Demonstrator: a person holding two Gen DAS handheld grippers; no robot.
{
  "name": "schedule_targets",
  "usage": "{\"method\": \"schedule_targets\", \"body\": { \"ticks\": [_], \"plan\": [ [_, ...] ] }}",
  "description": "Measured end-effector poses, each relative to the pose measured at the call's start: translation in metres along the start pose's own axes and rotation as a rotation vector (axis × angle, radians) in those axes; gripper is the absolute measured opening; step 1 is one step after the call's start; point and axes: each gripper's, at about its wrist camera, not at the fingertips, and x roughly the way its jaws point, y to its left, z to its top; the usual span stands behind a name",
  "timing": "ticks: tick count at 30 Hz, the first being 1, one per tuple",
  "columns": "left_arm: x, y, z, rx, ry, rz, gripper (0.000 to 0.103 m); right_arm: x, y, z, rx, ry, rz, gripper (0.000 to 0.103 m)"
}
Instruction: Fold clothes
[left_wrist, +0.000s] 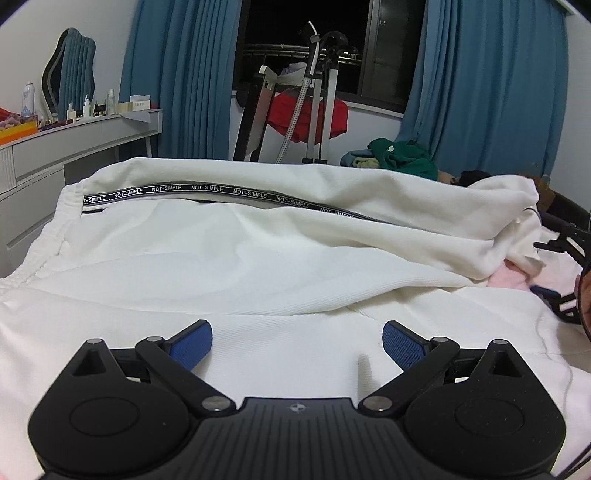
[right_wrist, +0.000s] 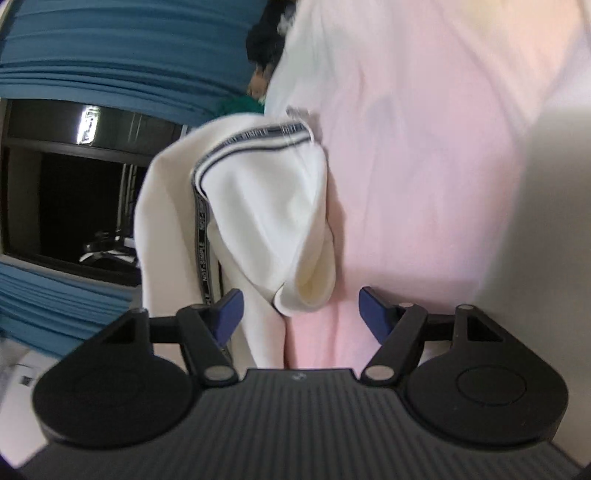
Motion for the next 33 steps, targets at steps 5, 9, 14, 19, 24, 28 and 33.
{"method": "schedule_targets", "body": {
  "ticks": [5,9,14,19,24,28,33],
  "plan": [
    [0.013,-0.004,-0.003,0.024,0.011,0.01,0.1,0.032,0.012,0.008,-0.034,0.037,-0.022,0.021],
    [0.016,-0.002,-0.002,0.007,0.008,-0.001,0.1,0.03,0.026,0.013,-0.057,-0.058,-0.073,0.011],
    [0.013,0.0,0.003,-0.02,-0.01,-0.041,0.1,-0.019,0.064,0.034,-0.125,-0.316,-0.071,0.01],
    [0.012,0.003,0.004,-0.05,-0.004,-0.058,0.1,-0.073,0.083,0.06,-0.126,-0.518,-0.066,0.01],
    [0.007,0.001,0.008,0.011,-0.046,-0.036,0.099,-0.109,0.073,0.085,-0.163,-0.65,-0.145,0.01],
    [0.015,-0.001,0.018,0.11,-0.013,-0.042,0.098,-0.118,0.032,0.098,-0.093,-0.614,-0.209,0.01],
    [0.037,-0.007,0.028,0.265,0.055,-0.008,0.095,-0.119,-0.007,0.086,-0.027,-0.54,-0.268,0.016]
  ]
}}
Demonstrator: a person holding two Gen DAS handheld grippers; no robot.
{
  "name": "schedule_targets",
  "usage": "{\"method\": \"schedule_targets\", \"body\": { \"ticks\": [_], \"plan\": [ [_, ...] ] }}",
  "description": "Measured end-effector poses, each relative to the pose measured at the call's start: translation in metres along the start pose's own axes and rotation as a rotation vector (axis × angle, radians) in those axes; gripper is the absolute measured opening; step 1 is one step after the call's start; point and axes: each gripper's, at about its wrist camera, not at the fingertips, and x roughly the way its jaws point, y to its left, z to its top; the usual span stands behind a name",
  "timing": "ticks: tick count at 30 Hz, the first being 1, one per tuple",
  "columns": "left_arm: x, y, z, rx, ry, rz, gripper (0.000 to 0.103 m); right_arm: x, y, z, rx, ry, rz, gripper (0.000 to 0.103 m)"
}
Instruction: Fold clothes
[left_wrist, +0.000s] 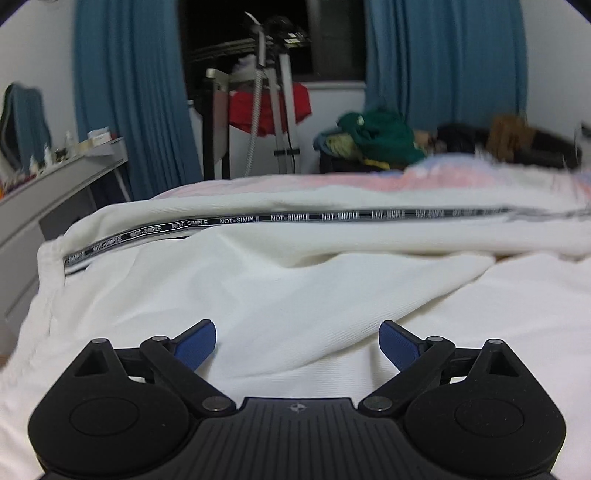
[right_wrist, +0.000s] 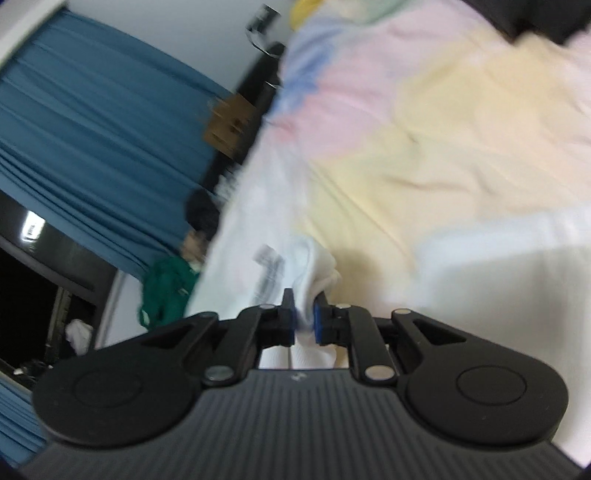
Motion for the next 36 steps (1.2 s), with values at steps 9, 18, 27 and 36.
{"method": "schedule_targets", "body": {
  "ticks": [9,18,27,36],
  "plan": [
    [0.029,-0.007,-0.008,0.124,0.058,-0.026,0.077,0.003,0.015,-0.026,-0.029,0.08,-0.002,0.065],
    [0.037,-0.005,-0.013,0.099,0.07,-0.061,0.064,0.034,0.031,-0.018,-0.16,0.055,-0.037,0.011],
    [0.034,0.001,-0.011,0.049,0.068,-0.075,0.068,0.038,0.017,-0.022,-0.201,0.069,-0.116,0.015],
    [-0.004,0.017,-0.007,-0.064,0.033,-0.091,0.069,-0.05,0.043,-0.045,-0.375,-0.025,-0.124,0.026]
  ]
}}
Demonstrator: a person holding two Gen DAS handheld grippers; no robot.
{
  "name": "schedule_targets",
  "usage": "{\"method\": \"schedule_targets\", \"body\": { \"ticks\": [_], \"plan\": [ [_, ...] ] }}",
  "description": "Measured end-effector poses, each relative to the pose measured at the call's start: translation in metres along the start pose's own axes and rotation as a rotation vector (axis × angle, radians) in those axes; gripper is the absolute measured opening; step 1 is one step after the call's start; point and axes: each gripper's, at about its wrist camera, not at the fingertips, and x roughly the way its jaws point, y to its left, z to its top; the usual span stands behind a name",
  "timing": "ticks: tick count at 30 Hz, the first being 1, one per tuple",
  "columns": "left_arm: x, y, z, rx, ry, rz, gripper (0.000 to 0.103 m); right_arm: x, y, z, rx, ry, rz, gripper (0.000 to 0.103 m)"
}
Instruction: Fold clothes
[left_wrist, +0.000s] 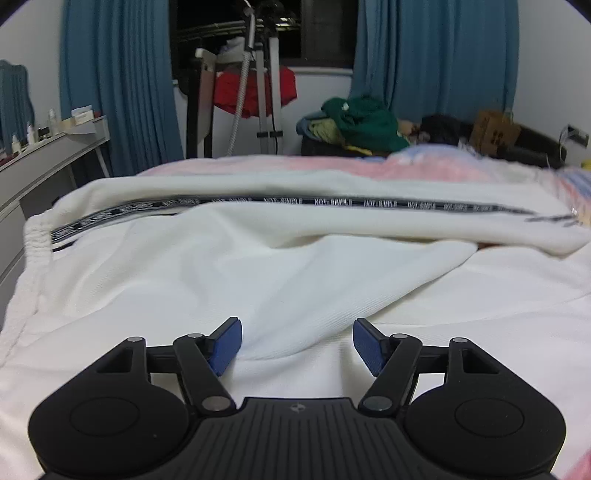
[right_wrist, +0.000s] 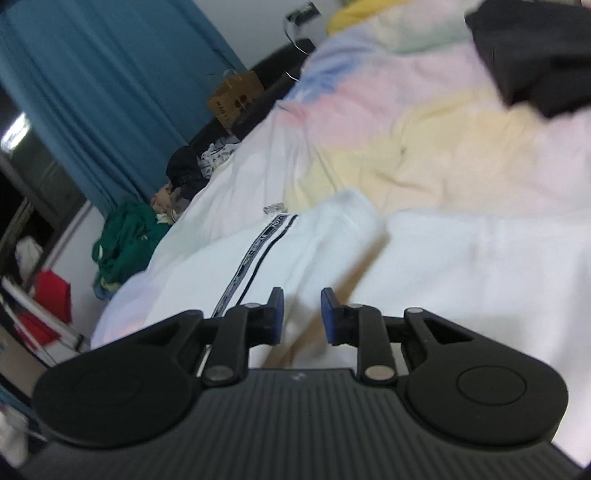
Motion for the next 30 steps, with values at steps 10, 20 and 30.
{"method": "schedule_targets", "body": {
  "ticks": [10,20,30],
  "plan": [
    [-0.078,0.016,-0.005,-0.117,-0.066,-0.005,0.081,-0.086,-0.017,-0.013,-0.085,0.005,-0.022,0.052],
    [-0.145,0.073,-0.002,-0.288,-0.081,0.118,0.103,-0.098,-0.047,-0.013,-0.035,-0.029,-0.225,0.079],
    [-0.177,0.132,-0.014,-0.349,-0.069,0.139,0.103,-0.063,-0.118,-0.018,0.236,0.129,-0.411,0.081]
  ]
}}
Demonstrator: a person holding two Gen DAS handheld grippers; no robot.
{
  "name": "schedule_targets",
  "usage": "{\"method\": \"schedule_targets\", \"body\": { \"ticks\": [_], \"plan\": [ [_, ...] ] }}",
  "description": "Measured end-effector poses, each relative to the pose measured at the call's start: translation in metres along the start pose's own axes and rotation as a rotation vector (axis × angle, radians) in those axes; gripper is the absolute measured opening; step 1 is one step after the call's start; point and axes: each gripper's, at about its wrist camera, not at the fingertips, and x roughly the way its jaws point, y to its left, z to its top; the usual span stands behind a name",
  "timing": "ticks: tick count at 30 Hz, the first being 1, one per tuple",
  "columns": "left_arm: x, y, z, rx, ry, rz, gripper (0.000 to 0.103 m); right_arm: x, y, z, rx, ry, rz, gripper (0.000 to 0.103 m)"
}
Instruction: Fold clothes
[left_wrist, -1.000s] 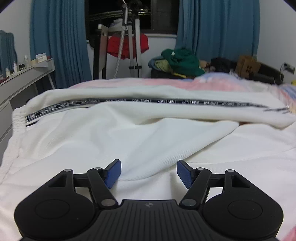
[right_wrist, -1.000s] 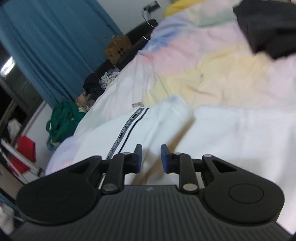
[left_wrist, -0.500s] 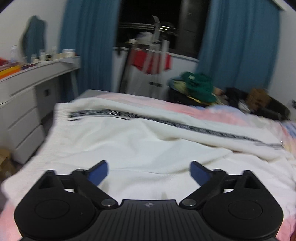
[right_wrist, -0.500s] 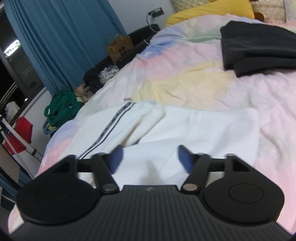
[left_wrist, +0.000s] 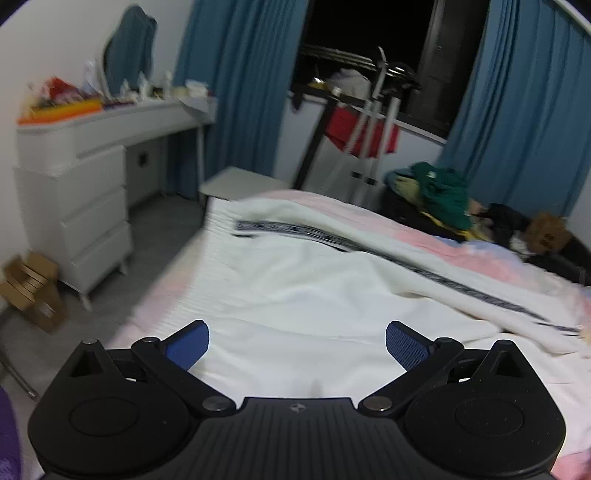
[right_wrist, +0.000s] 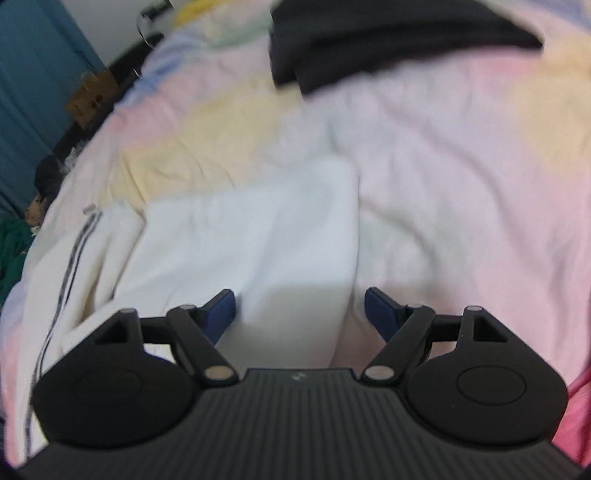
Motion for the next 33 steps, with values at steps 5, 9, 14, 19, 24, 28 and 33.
{"method": "schedule_targets", "body": {
  "ticks": [5,9,14,19,24,28,33],
  "plan": [
    [0.008,0.043,-0.009,-0.151,0.039,0.019,0.103,-0.008,0.022,-0.006,-0.093,0.031,0.146,0.081],
    [0.003,0.072,-0.008,-0.298,0.031,0.026,0.103,-0.015,0.037,-0.011,-0.109,0.063,0.292,0.082],
    [0.004,0.097,-0.01,-0.414,0.088,0.003,0.103,-0.023,0.029,-0.004,-0.019,0.04,0.407,0.082],
    [0.003,0.103,-0.013,-0.484,0.103,0.007,0.103,-0.026,0.024,0.001,0.021,0.034,0.468,0.082],
    [0.007,0.121,-0.021,-0.608,0.139,-0.019,0.103,-0.011,0.018,-0.003,0.041,0.12,0.38,0.08],
    [0.011,0.137,-0.031,-0.722,0.176,-0.046,0.103,0.001,0.004,-0.006,0.123,0.177,0.348,0.079],
    [0.019,0.155,-0.048,-0.869,0.228,-0.108,0.102,0.003,0.001,-0.009,0.171,0.205,0.424,0.069]
  ]
}}
